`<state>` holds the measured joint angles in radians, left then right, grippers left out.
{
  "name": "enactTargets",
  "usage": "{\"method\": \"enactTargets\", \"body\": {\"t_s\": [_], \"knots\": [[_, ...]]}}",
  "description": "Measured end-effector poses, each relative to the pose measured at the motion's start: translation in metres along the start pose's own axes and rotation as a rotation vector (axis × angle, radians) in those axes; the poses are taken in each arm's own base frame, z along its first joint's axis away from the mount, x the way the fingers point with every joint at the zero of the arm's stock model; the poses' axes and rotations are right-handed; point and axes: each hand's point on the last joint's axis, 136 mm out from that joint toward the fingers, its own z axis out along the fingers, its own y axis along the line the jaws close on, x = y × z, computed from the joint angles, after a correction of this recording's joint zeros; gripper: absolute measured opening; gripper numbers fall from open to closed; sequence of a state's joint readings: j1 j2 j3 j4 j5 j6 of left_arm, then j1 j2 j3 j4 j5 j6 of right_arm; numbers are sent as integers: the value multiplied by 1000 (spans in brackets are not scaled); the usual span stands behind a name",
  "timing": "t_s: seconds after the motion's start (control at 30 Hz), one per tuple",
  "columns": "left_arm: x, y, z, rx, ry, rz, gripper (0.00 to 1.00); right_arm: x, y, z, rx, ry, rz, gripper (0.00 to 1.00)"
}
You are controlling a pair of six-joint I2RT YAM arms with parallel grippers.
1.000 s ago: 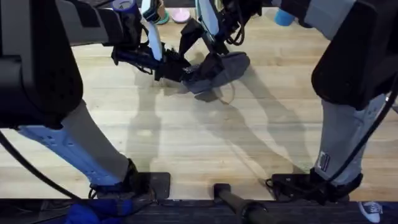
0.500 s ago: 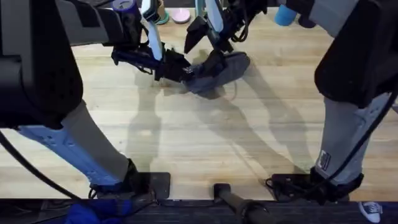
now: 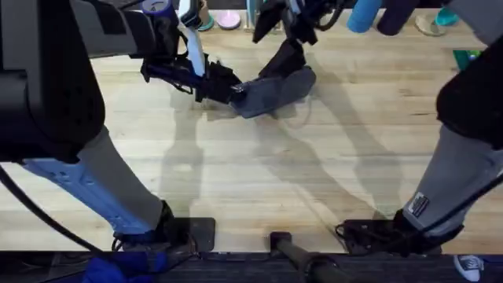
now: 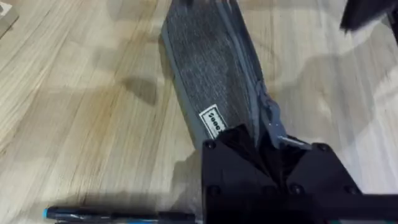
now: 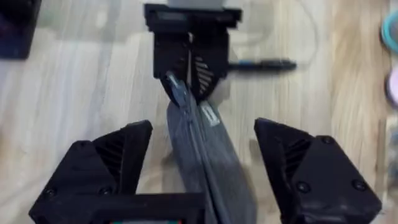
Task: Unzip the bag, pick up the pens from the table one at a time and place them inside, then zip the bag closed.
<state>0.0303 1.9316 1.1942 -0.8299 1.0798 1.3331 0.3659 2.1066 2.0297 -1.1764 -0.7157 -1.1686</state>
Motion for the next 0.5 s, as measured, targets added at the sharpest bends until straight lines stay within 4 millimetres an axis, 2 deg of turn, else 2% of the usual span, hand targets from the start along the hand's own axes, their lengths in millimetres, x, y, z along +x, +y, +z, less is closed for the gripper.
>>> {"method": "enactTargets", "body": {"t_s": [0.17, 0.33, 0.5], "knots": [[0, 1, 0, -2, 0, 3, 42, 18, -10, -13, 52, 54, 161, 996], [0, 1, 0, -4, -1, 7, 42, 31, -16, -25, 98, 94, 229, 996], [0, 1, 0, -4, -1, 7, 42, 28, -13, -43, 156, 133, 227, 995]]}}
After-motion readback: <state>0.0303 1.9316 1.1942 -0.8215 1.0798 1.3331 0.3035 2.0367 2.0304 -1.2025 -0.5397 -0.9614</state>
